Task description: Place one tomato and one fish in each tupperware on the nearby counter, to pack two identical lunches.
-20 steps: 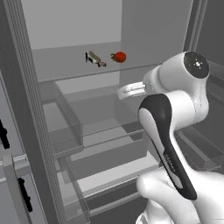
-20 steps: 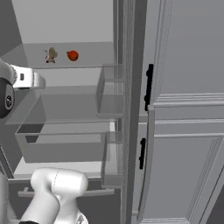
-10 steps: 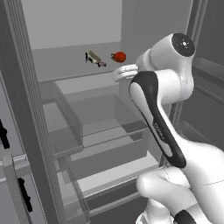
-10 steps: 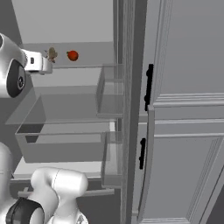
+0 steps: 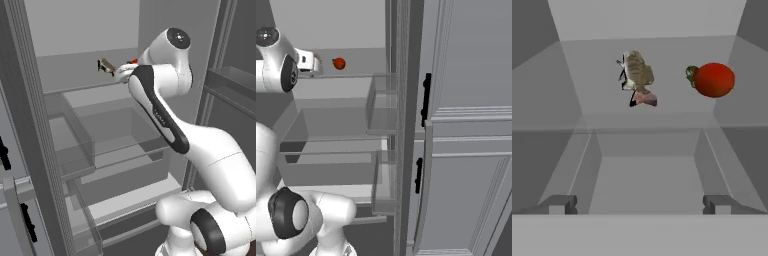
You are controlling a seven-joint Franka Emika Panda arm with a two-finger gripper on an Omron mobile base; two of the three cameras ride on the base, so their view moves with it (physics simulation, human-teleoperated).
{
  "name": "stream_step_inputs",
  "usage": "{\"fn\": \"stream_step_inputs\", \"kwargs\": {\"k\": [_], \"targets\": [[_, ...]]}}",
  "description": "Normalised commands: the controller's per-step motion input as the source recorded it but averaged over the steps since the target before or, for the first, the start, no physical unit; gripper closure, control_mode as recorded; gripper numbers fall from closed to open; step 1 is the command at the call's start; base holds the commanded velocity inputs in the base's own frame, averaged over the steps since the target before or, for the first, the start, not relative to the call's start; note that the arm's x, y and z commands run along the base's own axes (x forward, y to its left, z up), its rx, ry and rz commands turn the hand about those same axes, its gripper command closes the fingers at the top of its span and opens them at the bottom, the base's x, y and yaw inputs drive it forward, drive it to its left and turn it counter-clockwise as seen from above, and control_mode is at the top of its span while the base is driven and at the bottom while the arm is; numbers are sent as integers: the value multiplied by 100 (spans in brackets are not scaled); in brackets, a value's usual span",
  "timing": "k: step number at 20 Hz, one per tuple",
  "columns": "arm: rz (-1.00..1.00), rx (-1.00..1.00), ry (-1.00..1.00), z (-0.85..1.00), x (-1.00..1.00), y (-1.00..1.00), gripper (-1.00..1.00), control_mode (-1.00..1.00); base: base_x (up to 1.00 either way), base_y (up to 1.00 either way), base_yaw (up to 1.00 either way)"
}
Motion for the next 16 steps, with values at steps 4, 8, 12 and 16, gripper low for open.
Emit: {"fn": "stream_step_inputs", "kwargs": {"k": [4,8,12,16], "targets": [[0,0,16,0,100,29,-100,-100,0,0,0],[0,0,14,0,96,11,-100,-100,0,0,0],[0,-2,6,-7,88,21,-100,-100,0,0,0],[0,-7,1,-12,83,35,-100,-100,0,0,0]]}}
